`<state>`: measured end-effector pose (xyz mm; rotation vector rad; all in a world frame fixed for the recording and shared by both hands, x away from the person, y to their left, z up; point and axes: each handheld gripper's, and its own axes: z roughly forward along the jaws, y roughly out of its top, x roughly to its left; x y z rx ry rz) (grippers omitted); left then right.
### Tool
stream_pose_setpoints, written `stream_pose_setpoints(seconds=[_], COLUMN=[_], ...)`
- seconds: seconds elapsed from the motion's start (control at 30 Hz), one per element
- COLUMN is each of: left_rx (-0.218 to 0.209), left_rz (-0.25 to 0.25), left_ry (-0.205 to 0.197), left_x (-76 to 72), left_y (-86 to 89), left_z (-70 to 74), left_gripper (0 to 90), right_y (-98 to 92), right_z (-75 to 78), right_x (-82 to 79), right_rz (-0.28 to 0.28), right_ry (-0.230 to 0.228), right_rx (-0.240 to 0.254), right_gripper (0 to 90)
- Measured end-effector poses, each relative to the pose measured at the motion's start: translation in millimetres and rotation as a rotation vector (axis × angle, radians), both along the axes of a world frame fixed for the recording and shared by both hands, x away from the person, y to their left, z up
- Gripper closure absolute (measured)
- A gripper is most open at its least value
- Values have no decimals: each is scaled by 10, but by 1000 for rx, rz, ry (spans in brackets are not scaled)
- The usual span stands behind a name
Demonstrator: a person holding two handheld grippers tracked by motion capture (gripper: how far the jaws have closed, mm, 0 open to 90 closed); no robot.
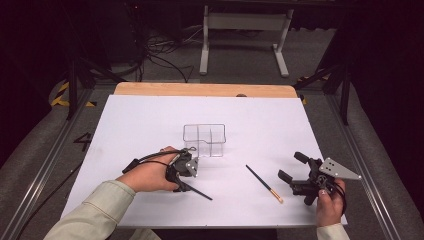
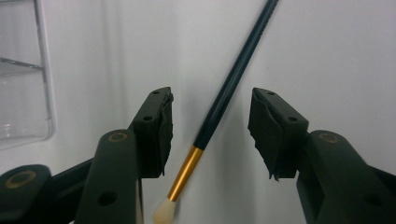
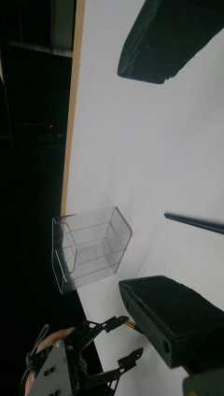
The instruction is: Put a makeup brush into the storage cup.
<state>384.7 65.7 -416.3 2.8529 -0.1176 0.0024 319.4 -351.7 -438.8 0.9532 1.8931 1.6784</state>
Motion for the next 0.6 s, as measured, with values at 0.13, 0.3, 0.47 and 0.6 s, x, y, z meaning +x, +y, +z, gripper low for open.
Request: stream_pose_setpoints(seconds=[0.13, 0.3, 0.47, 0.6], left_rx=[6, 12, 31, 36], left_rz=[-15, -14, -14, -11], left_ry=[6, 15, 11, 16], left_x=[8, 10, 15, 22], left_y=[-13, -14, -15, -14], left_z=[-29, -52, -60, -73], left_gripper=[549, 564, 596, 616], right_y=[-6, -9, -14, -17], right_z=[0, -4, -9, -13], right_x=[-1, 2, 7, 8], right_rz=[-1, 1, 7, 9], right_ry=[2, 5, 11, 15], right_rx=[10, 12, 23, 29], right_gripper=[15, 15, 16, 16])
